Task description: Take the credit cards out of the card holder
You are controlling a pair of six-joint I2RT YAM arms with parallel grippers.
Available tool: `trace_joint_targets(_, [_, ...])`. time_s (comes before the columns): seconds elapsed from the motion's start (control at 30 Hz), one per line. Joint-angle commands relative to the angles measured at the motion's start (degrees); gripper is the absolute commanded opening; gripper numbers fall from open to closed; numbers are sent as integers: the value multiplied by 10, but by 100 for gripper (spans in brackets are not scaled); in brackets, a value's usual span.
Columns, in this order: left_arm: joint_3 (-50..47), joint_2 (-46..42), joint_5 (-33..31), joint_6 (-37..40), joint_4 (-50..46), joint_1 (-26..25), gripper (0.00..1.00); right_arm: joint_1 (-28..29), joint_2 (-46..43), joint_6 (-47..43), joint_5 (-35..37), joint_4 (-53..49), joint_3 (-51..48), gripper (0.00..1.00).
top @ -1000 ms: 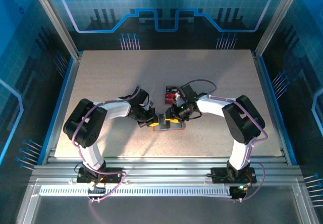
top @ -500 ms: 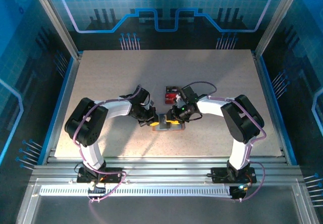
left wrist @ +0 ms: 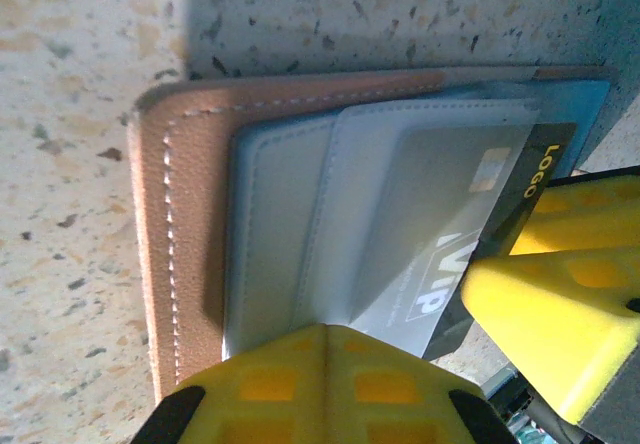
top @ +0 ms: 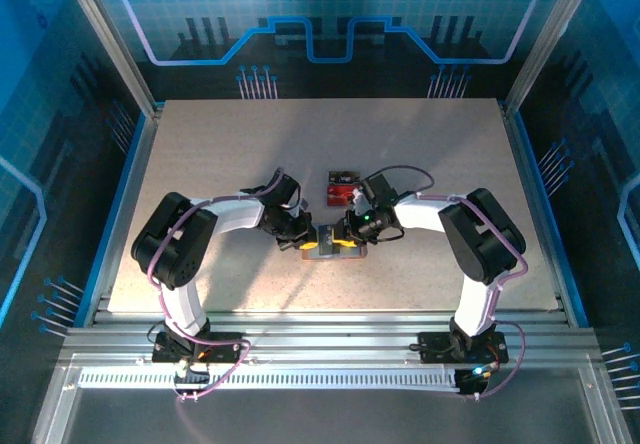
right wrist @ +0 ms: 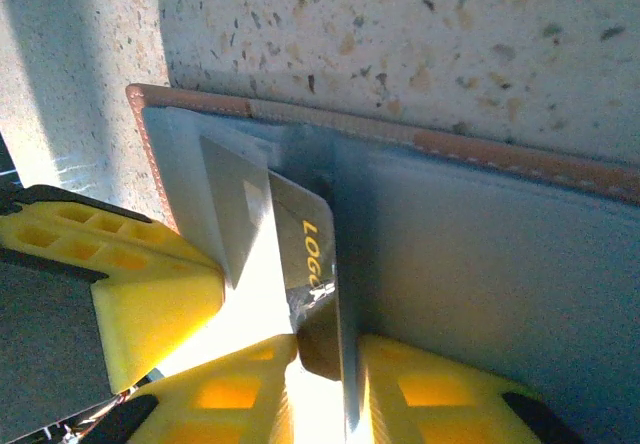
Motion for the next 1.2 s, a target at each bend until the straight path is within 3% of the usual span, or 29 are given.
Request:
trace_joint_targets(0.0, [6, 15, -19, 17, -31, -4, 0, -10, -14, 9, -9, 14, -15, 21])
trace_joint_targets(1.17, [10, 20, -27, 37, -48, -3, 0, -36, -59, -17, -5, -23, -35, 8])
